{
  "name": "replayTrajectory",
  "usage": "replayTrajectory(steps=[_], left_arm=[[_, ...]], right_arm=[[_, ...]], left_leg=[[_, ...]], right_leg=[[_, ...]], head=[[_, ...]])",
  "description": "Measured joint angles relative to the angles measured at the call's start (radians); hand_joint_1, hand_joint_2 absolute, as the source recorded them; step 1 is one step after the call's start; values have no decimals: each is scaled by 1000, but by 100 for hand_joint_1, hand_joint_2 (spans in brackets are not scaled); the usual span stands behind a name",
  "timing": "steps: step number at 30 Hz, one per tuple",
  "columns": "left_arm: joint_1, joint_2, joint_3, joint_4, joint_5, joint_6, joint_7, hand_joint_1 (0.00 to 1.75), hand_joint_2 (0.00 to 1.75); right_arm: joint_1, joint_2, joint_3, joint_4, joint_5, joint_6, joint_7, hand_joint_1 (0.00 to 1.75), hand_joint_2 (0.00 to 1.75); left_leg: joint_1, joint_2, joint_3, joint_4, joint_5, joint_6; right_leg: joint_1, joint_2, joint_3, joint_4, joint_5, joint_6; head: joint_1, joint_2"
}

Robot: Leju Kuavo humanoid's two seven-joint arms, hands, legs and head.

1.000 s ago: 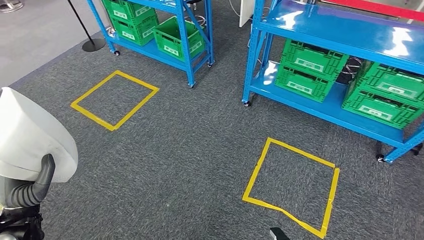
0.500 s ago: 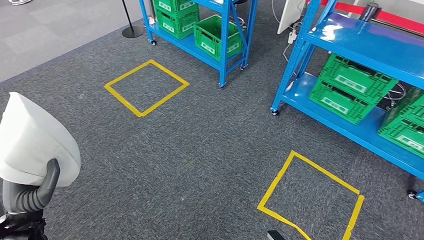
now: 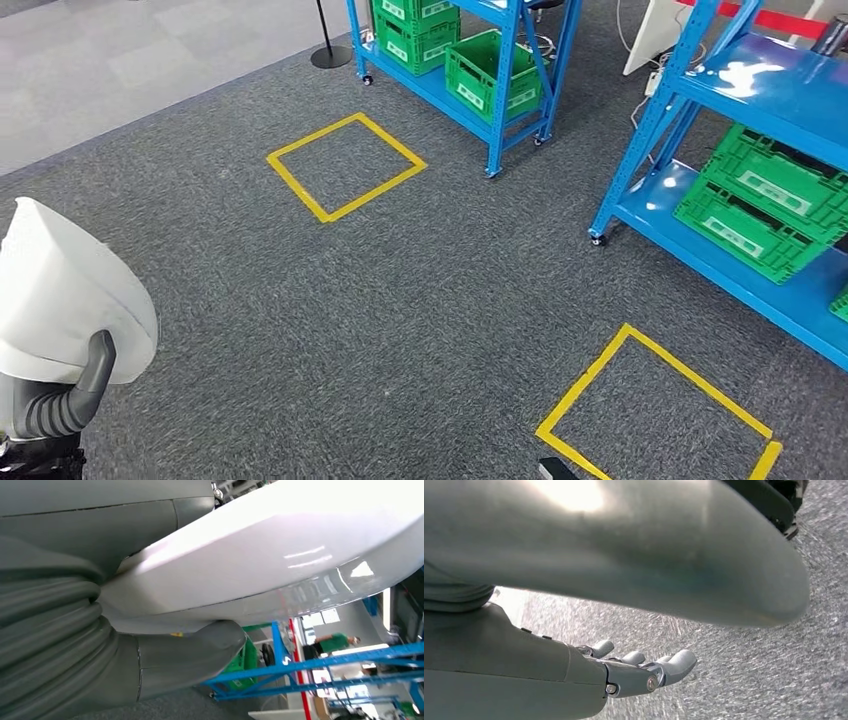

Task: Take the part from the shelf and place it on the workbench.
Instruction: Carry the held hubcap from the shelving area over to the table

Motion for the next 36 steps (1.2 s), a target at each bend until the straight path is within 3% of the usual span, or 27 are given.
replayTrajectory(steps=[2, 3, 5, 6, 8, 10, 12, 14, 15, 16, 19, 21, 23, 25, 27, 29, 30, 31, 34, 36], left_arm=[[2, 3, 0, 2, 2, 0, -1, 175, 175], [1, 4, 0, 2, 3, 1, -1, 175, 175], [0, 7, 0, 2, 5, 4, -3, 175, 175], [-1, 8, 0, 3, 6, 6, -3, 175, 175], [-1, 9, -1, 5, 7, 8, -3, 175, 175], [-8, 9, -2, 8, 5, 9, -1, 175, 175], [-24, 5, -7, 18, 3, 9, 0, 175, 175], [-40, 2, -15, 43, 7, 9, -3, 175, 175], [-46, 1, -18, 59, 11, 9, -6, 175, 175], [-52, 1, -21, 74, 16, 9, -9, 175, 175], [-70, 1, -30, 105, 19, 17, -23, 175, 175], [-76, 2, -33, 115, 14, 27, -31, 175, 175], [-77, 5, -34, 122, 12, 39, -34, 175, 175], [-80, 11, -35, 126, 13, 51, -33, 175, 175], [-84, 15, -36, 130, 17, 58, -31, 175, 175], [-81, 15, -38, 136, 21, 62, -30, 175, 175], [-78, 15, -39, 139, 23, 62, -30, 175, 175], [-77, 15, -40, 141, 23, 63, -30, 175, 175], [-78, 15, -43, 142, 23, 64, -29, 175, 175], [-79, 15, -44, 142, 23, 64, -29, 175, 175]], right_arm=[[-1, 0, 0, 0, 0, 0, -2, 0, 0], [-1, 0, 0, 0, 1, 0, -3, 0, 0], [-2, 0, 0, 0, 5, 0, -3, 0, 0], [-2, 0, 1, 0, 9, 0, -1, 0, 0], [-5, -1, 3, 0, 16, 0, 3, 0, 0], [-8, -1, 4, 0, 16, -1, 3, 0, 0], [-7, -1, 4, 0, 14, -1, 1, 0, 0], [-2, -2, 4, 0, 13, -3, 1, 0, 0], [-1, -3, 4, 0, 12, -3, -1, 0, 0], [-1, -4, 4, 0, 12, -2, -3, 0, 0], [-2, -6, 4, 0, 16, 3, -12, 0, 0], [-3, -6, 4, 0, 22, 7, -15, 0, 0], [-5, -7, 4, 0, 29, 12, -15, 0, 0], [-9, -8, 4, 0, 33, 15, -9, 0, 0], [-10, -10, 4, 0, 34, 16, -1, 0, 0], [-9, -11, 4, 0, 34, 16, 2, 0, 0], [-8, -12, 4, 0, 34, 16, 2, 0, 0], [-9, -13, 4, 0, 35, 15, 2, 0, 0], [-11, -14, 4, 0, 36, 13, 3, 0, 0], [-11, -14, 4, 0, 36, 12, 3, 0, 0]], left_leg=[[-2, 16, 61, -107, 58, 7], [-7, 40, 100, -179, 82, 13], [-17, 73, 148, -269, 107, 27], [-21, 74, 152, -281, 106, 32], [-20, 49, 152, -287, 113, 42], [-14, 27, 155, -297, 120, 52], [-11, 4, 155, -300, 123, 60], [-10, -23, 153, -299, 123, 62], [-10, -36, 153, -298, 123, 62], [-8, -50, 153, -295, 123, 60], [-3, -88, 149, -281, 118, 45], [-4, -108, 143, -278, 118, 30], [-2, -121, 137, -282, 122, 18], [-4, -85, 121, -254, 105, 9], [-6, -26, 72, -149, 50, 3], [-4, -4, 11, -23, -2, 0], [-3, -2, -1, 2, -3, 1], [-4, 1, 8, -12, 14, 3], [-6, 17, 82, -152, 91, 13], [-7, 20, 94, -173, 100, 14]], right_leg=[[2, -24, 4, 0, -3, 1], [4, -35, 7, 0, -6, 4], [9, -54, 11, 1, -10, 12], [10, -63, 13, 0, -12, 17], [8, -73, 17, 0, -15, 27], [4, -24, 6, 33, -39, 37], [1, 38, -50, 146, -96, 43], [1, 54, -114, 263, -136, 45], [0, 55, -126, 277, -127, 45], [-2, 57, -117, 249, -100, 46], [-12, 101, -36, 66, -7, 49], [-12, 117, -16, 21, 3, 41], [-9, 97, -15, 16, 8, 24], [-9, 76, -13, 10, 11, 8], [-5, 53, -11, 7, 10, -4], [0, 28, -11, 7, 8, -8], [2, 15, -10, 7, 6, -9], [4, 3, -9, 7, 5, -9], [7, -23, -2, 7, 0, -8], [7, -25, -1, 7, -1, -8]], head=[[0, 0], [0, 0], [0, 0], [1, 0], [1, 0], [2, 0], [3, 0], [5, 0], [5, 0], [5, 0], [5, 0], [6, 0], [7, 0], [3, 0], [-2, 0], [-3, 0], [-4, 0], [-4, 0], [-3, 0], [-4, 0]])
